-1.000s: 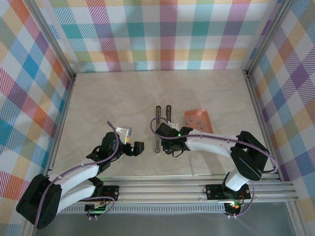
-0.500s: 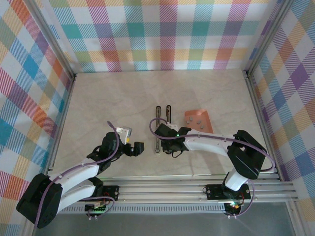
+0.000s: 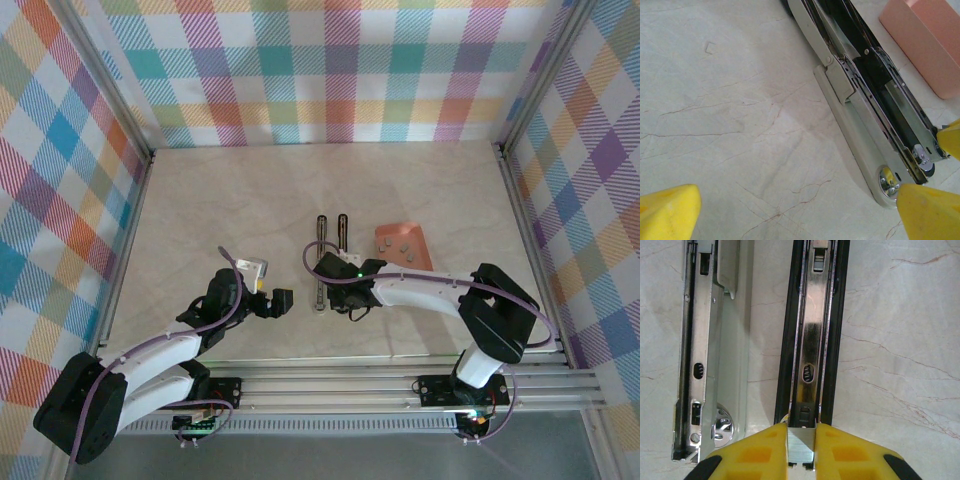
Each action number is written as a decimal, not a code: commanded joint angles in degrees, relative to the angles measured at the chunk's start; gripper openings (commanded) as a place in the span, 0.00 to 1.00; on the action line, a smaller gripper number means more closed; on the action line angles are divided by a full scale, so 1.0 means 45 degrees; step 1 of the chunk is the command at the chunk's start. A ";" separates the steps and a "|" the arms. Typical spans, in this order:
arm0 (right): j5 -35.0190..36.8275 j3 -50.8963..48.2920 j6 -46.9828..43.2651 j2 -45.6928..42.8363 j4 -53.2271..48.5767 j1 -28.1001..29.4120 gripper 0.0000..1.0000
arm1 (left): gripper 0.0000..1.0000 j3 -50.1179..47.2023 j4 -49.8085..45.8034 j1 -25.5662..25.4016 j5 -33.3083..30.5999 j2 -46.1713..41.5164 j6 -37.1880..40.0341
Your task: Load the staples into the stapler
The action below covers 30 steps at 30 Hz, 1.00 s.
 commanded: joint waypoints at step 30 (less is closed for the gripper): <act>-0.1235 0.0067 -0.0176 -0.1596 -0.0206 -0.1294 0.35 | 1.00 0.0374 0.0128 -0.0106 0.0038 -0.0018 0.0138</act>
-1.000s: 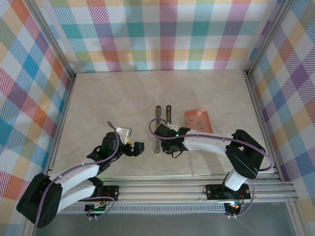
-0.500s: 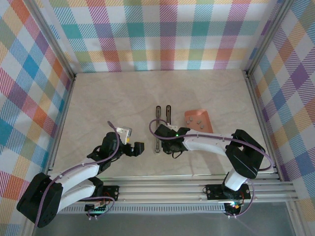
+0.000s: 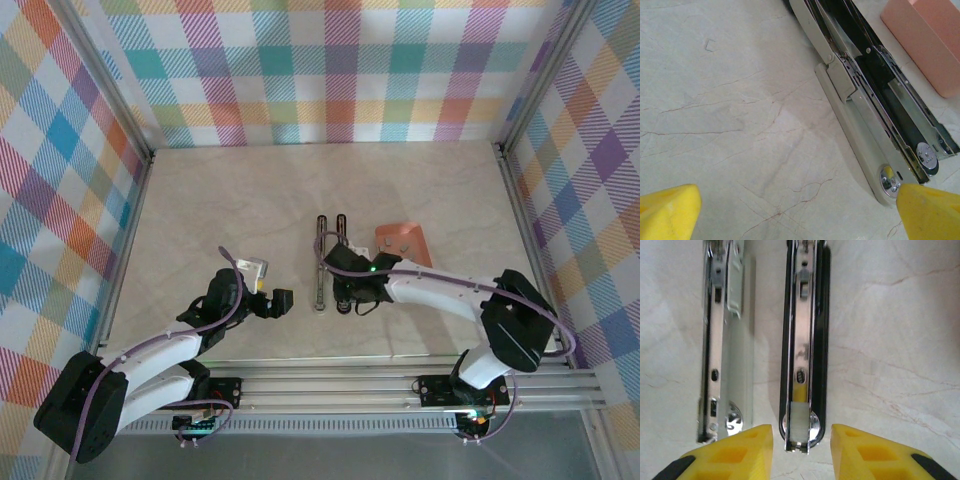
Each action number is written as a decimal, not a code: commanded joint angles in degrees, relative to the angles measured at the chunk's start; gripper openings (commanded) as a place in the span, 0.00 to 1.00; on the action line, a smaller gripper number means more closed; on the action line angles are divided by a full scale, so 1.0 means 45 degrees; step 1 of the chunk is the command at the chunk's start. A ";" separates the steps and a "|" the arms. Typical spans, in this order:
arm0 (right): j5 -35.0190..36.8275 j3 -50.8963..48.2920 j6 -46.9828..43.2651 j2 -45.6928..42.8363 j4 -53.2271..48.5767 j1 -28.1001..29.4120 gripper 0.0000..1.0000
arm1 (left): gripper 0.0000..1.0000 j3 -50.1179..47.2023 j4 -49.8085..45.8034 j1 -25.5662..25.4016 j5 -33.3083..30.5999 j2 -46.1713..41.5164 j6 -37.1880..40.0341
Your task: Load the staples into the stapler
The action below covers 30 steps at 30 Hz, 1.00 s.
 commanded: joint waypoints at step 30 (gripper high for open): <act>-0.3220 0.0379 0.0178 0.2155 0.0116 -0.1753 0.22 | 1.00 0.0252 0.0072 -0.0106 -0.0069 -0.0352 0.0156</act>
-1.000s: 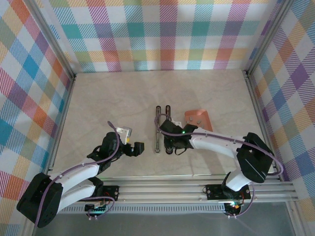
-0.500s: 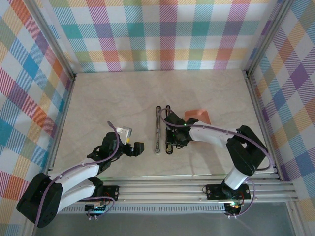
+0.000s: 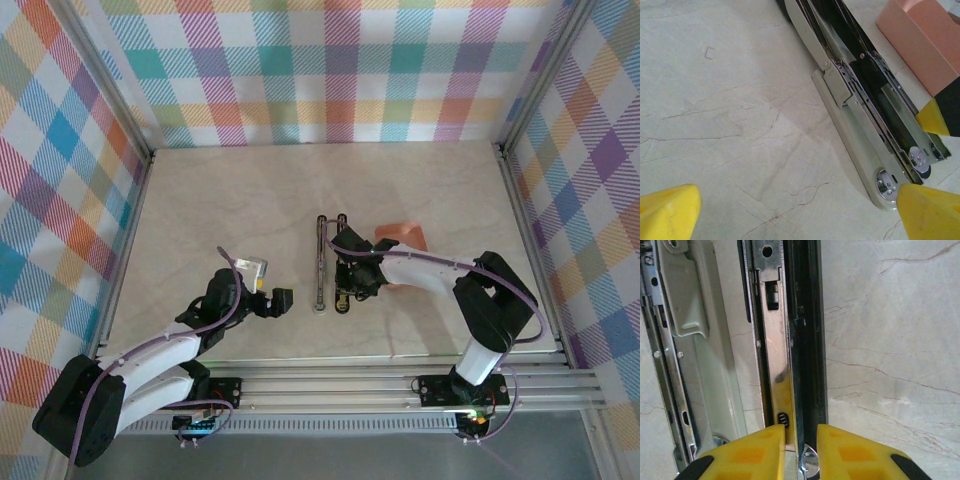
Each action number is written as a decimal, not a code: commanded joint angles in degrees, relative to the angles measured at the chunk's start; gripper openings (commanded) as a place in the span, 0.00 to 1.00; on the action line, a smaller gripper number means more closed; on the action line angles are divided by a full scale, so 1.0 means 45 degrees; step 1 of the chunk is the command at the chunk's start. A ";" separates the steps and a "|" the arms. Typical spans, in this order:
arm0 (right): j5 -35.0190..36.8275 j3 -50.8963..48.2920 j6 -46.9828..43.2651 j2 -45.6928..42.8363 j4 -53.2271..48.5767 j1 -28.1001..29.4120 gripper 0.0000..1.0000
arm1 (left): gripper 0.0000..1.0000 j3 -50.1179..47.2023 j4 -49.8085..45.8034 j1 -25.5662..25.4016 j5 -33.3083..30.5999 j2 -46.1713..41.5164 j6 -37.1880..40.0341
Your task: Load the staples into the stapler
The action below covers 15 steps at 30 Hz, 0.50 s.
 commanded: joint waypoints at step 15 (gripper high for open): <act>-0.0145 0.0077 -0.0373 -0.0510 -0.0677 0.0057 0.26 | 1.00 0.0272 0.0089 -0.0106 -0.0018 -0.0066 0.0162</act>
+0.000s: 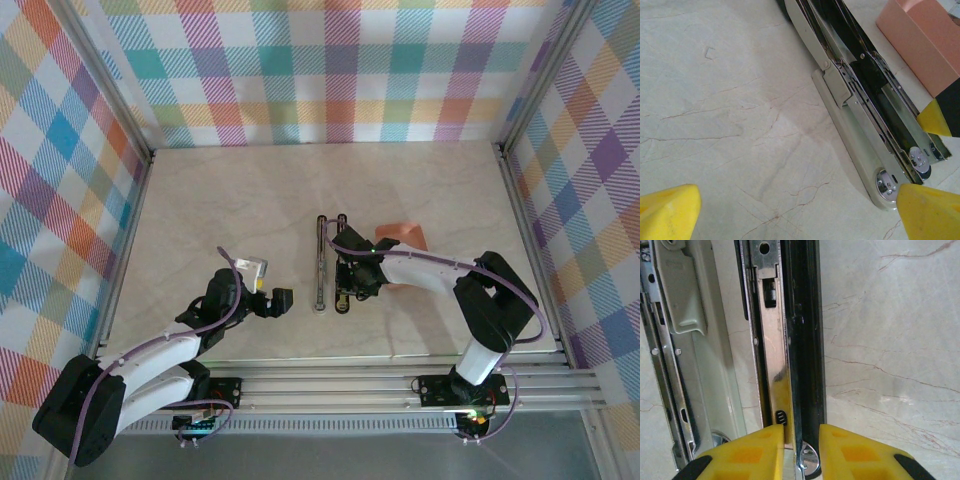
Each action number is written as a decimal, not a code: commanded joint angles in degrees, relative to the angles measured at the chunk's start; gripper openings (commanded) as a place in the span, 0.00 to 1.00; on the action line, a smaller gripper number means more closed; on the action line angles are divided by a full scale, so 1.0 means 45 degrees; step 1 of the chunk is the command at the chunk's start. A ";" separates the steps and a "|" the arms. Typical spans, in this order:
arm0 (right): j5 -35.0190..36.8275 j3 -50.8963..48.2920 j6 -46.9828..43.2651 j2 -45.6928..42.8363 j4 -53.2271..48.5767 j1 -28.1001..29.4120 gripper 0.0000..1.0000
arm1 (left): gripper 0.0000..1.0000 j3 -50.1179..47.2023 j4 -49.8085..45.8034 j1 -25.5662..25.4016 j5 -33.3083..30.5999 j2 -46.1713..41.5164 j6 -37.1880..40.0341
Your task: Load the staples into the stapler
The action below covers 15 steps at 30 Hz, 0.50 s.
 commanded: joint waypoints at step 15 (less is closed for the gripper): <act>0.0381 0.1043 -0.1951 -0.2177 -0.2522 -0.1265 0.31 | 1.00 0.0916 -0.0848 -0.0106 -0.0475 -0.1082 0.0154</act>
